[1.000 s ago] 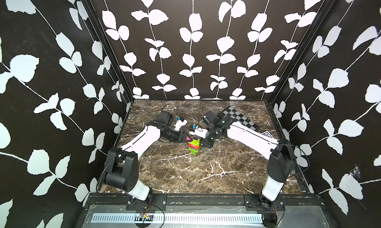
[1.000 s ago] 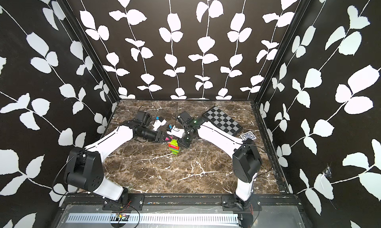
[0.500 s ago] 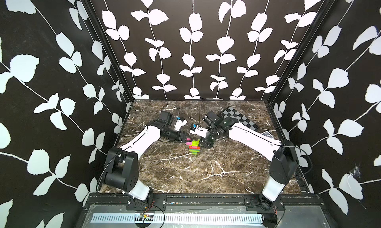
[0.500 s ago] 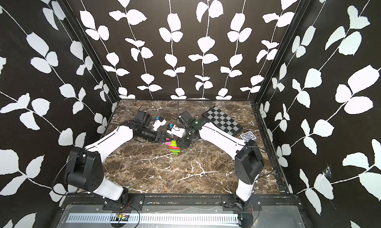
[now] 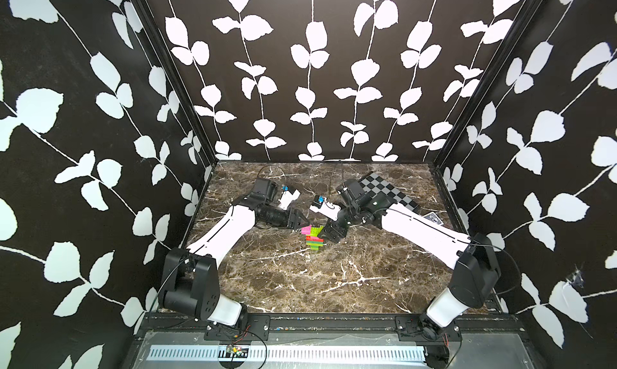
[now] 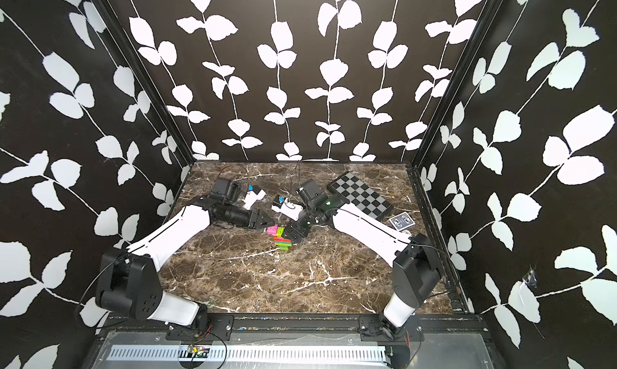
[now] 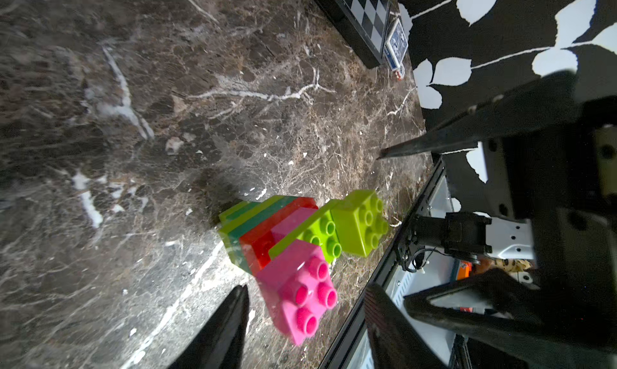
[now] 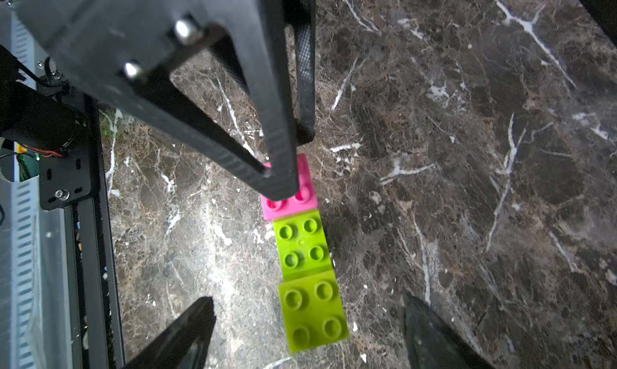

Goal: Assemble a carrot with lego
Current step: Adjust the lego brick at the center of the board.

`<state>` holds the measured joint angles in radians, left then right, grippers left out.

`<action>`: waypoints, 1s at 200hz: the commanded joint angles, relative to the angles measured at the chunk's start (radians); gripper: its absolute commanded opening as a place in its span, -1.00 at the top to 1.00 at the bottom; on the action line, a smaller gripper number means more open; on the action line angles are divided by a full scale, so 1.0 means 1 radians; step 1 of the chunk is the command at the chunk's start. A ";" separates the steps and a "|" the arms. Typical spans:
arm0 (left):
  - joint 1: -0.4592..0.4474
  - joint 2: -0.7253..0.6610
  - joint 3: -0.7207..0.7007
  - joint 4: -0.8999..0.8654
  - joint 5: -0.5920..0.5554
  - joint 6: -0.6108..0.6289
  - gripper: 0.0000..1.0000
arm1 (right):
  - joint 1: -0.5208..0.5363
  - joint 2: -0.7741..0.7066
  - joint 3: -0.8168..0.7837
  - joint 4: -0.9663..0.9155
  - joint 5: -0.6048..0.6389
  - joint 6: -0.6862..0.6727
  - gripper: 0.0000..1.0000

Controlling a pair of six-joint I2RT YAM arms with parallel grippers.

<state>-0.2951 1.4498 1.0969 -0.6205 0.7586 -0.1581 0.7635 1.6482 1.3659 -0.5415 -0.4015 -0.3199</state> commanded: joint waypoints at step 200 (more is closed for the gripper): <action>0.128 -0.135 -0.022 0.042 -0.018 -0.029 -0.18 | 0.026 0.118 -0.035 0.134 -0.102 0.006 0.41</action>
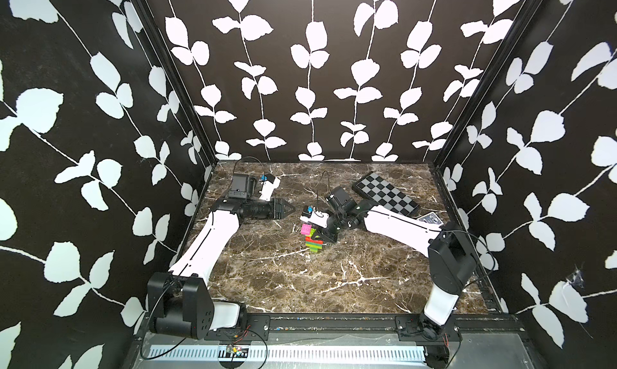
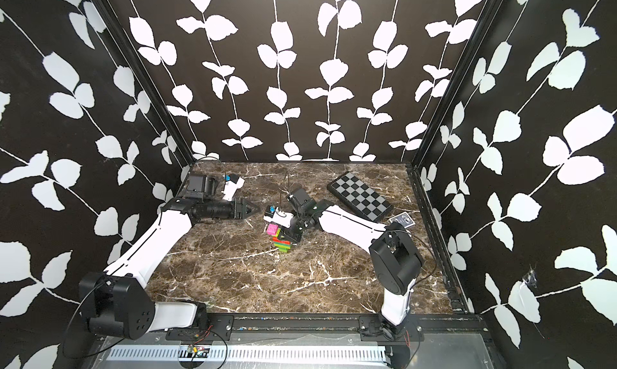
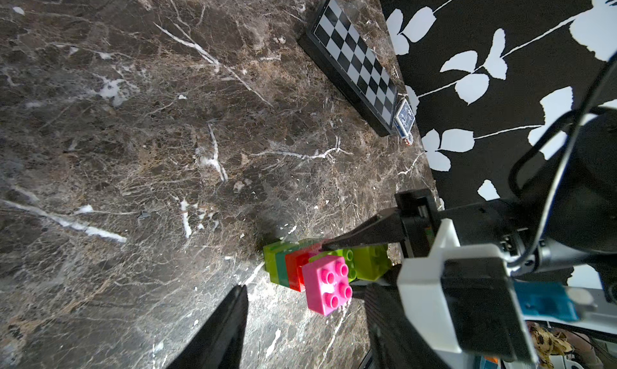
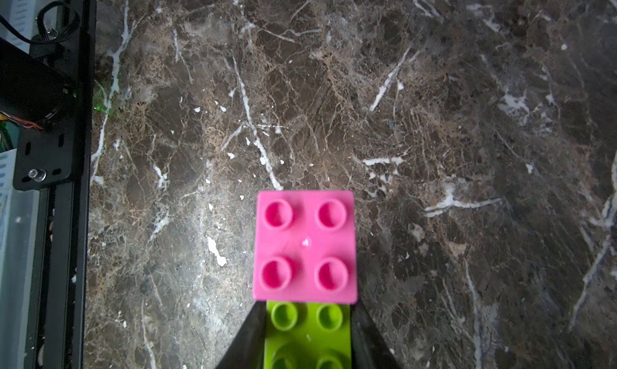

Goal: Assemble a carrot with lego
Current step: Adjust the lego brick at the center of the board.

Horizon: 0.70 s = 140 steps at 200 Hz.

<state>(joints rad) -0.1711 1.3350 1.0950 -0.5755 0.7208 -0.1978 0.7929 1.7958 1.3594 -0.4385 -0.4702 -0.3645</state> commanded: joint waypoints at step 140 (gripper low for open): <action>-0.057 0.037 -0.164 0.291 0.089 -0.217 -0.16 | -0.263 -0.005 -0.371 0.686 -0.389 1.065 0.41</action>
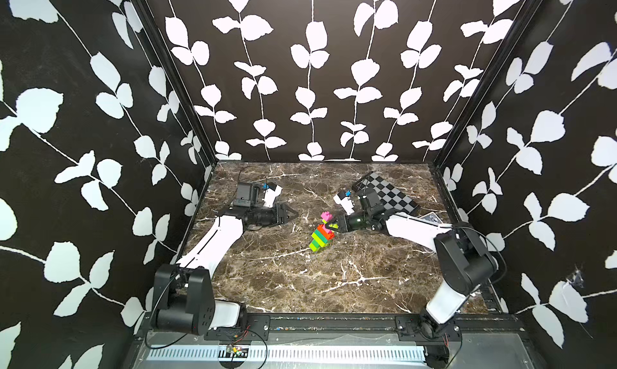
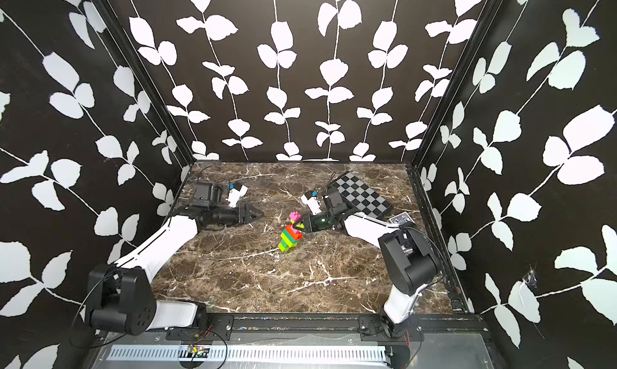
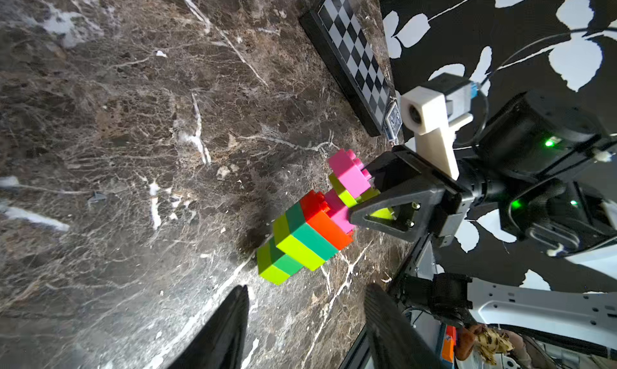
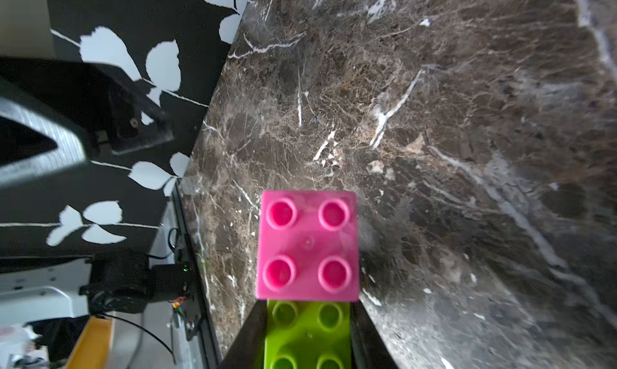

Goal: Assemble a carrot with lego
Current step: Adjust the lego brick at the center of the board.

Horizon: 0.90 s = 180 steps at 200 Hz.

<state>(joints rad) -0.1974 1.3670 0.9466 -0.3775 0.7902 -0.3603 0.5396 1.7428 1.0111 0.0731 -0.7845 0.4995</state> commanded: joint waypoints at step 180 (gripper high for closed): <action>-0.121 0.040 -0.035 0.228 -0.033 -0.094 -0.16 | -0.092 0.190 0.021 -0.046 0.029 0.196 -0.38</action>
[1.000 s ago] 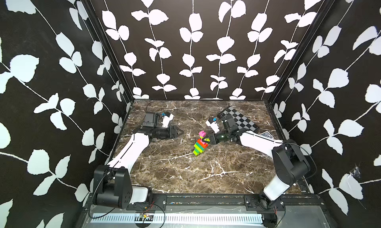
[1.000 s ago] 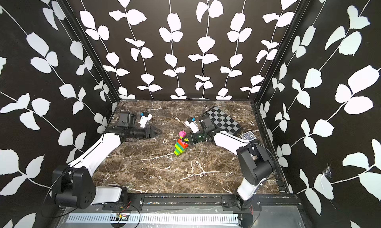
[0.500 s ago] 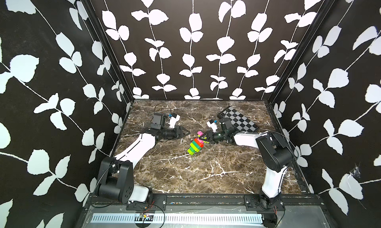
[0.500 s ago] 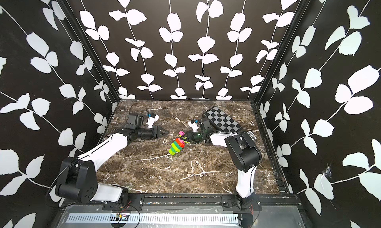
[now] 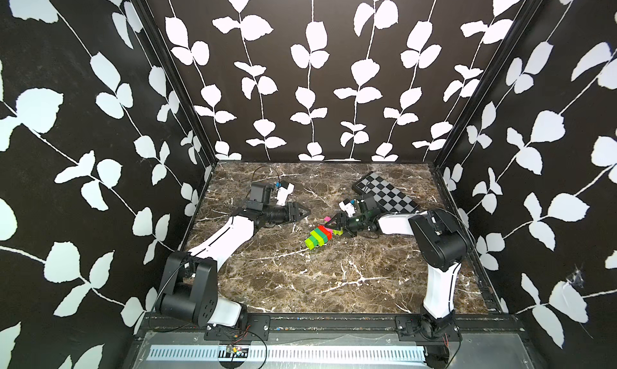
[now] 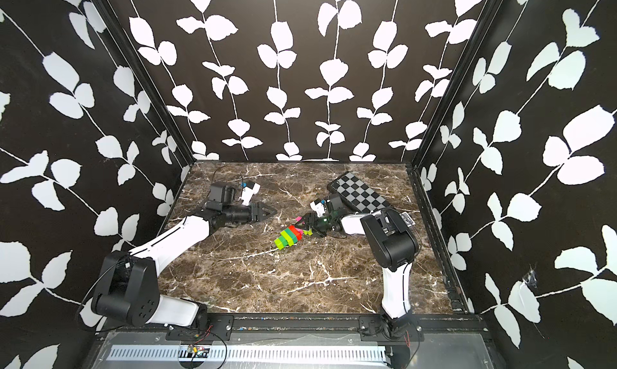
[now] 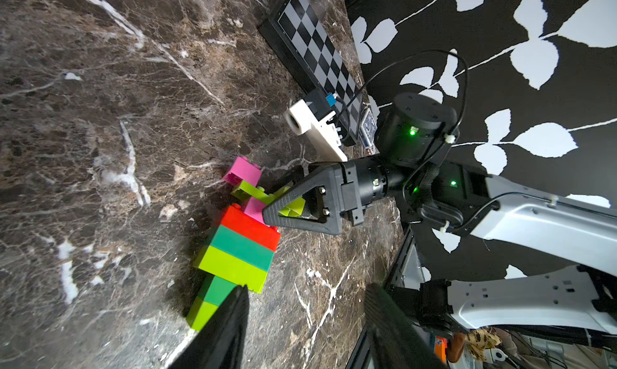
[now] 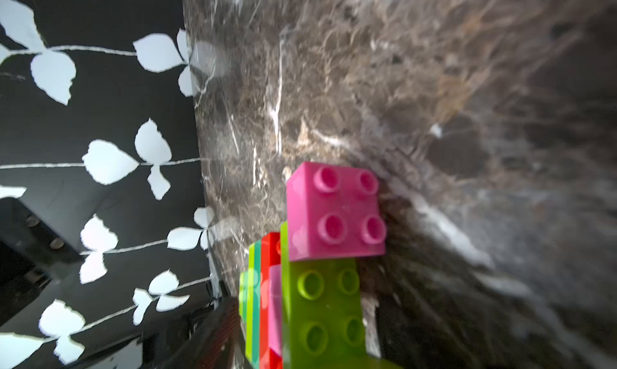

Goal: Assemble a carrot with lego
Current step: Adjust the lego brick at the center of the board, then reset both arms

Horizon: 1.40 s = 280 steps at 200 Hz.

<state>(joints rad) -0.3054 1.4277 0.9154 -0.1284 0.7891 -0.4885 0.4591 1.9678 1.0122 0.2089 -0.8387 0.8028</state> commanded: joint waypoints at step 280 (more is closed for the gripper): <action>0.272 0.096 -0.429 0.843 -0.760 0.617 -0.87 | -0.445 -0.476 -0.680 0.720 1.100 -0.722 -0.98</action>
<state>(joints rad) -0.0807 1.5269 0.4755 0.5987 -0.0681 0.1463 0.0277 1.3693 0.3538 0.6685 0.3691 0.0998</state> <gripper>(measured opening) 0.922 0.993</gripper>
